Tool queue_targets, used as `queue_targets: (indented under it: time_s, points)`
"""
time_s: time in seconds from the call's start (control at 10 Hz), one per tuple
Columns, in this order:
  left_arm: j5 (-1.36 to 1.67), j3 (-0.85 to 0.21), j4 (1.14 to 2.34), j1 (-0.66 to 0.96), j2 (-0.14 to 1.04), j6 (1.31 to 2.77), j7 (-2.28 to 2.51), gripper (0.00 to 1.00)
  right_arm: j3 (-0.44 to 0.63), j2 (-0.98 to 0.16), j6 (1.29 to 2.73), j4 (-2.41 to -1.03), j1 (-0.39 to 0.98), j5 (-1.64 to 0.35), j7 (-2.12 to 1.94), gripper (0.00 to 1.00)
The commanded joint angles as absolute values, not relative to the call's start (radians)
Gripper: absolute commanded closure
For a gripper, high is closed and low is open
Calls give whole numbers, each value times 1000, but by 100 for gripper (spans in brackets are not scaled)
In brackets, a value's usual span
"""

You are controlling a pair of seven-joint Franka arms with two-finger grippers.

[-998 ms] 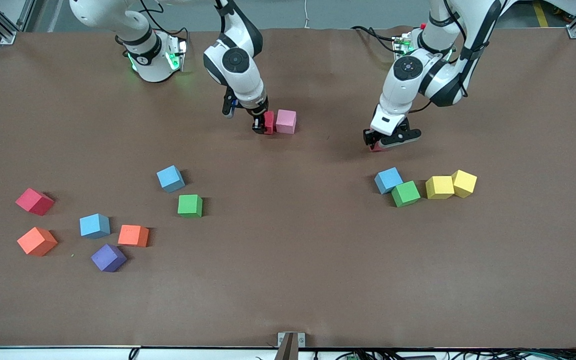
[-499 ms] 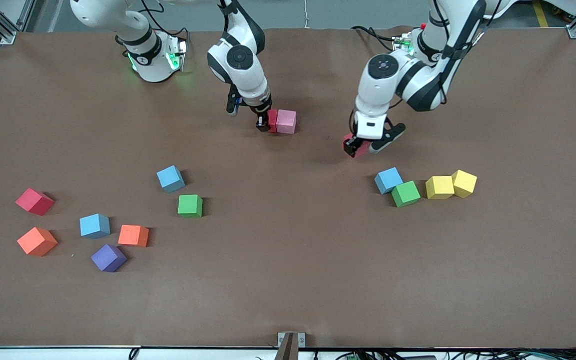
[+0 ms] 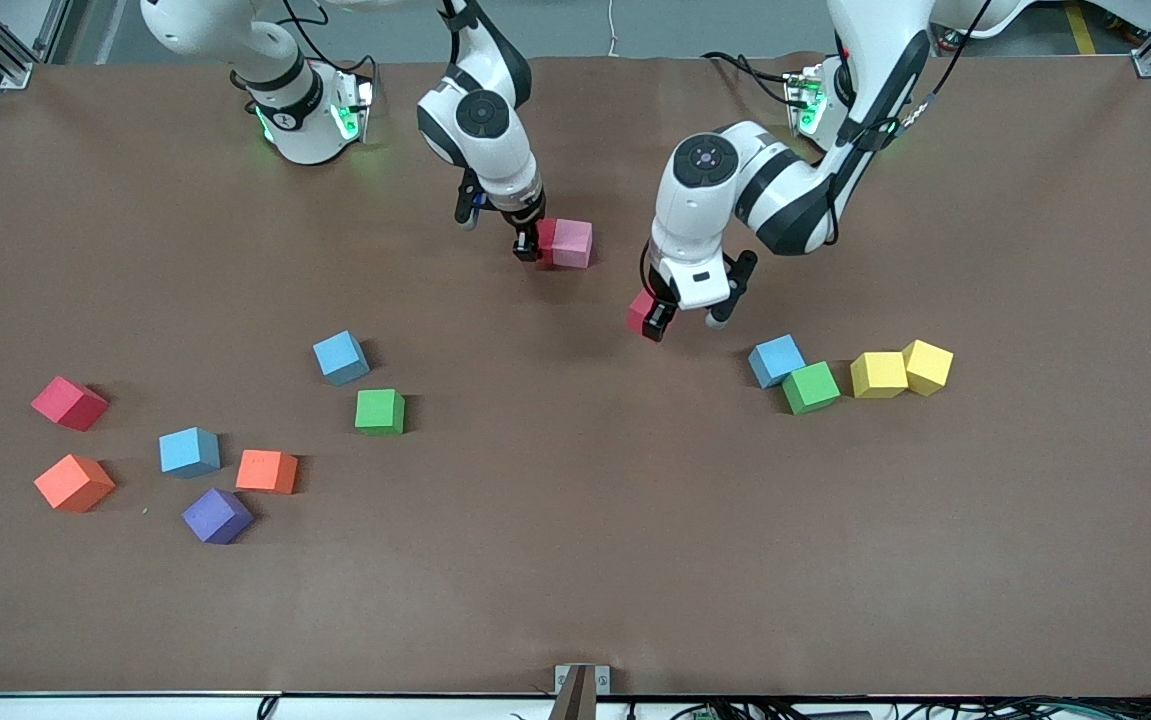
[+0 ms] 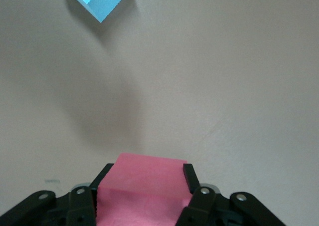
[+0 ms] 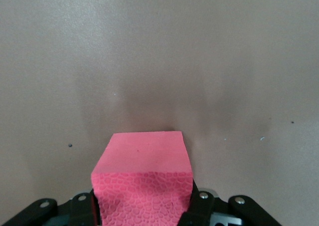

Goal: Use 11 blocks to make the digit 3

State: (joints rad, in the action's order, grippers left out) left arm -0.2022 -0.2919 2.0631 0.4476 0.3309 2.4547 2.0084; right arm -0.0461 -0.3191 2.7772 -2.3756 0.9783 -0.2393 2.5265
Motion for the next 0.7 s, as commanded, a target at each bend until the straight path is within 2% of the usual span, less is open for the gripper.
queue_targets:
  time_s: [0.0,0.3,0.4,0.5,0.6]
  points:
    - [-158,-302,2023,460,353,2366,2084,85,-40,-333,2800,-2381,999,-261,2559,0]
    - [-155,-310,2032,491,324,2206,2164,87,-40,-331,2796,-2381,999,-259,2557,0]
    - [-120,-279,2039,561,327,2206,2169,88,-40,-331,2790,-2381,999,-259,2557,0]
    - [-97,-171,2039,646,316,2207,2171,88,-41,-321,2781,-2381,1002,-259,2557,0]
    - [-84,-137,2040,694,313,2207,2171,88,-41,-302,2745,-2378,1002,-258,2554,0]
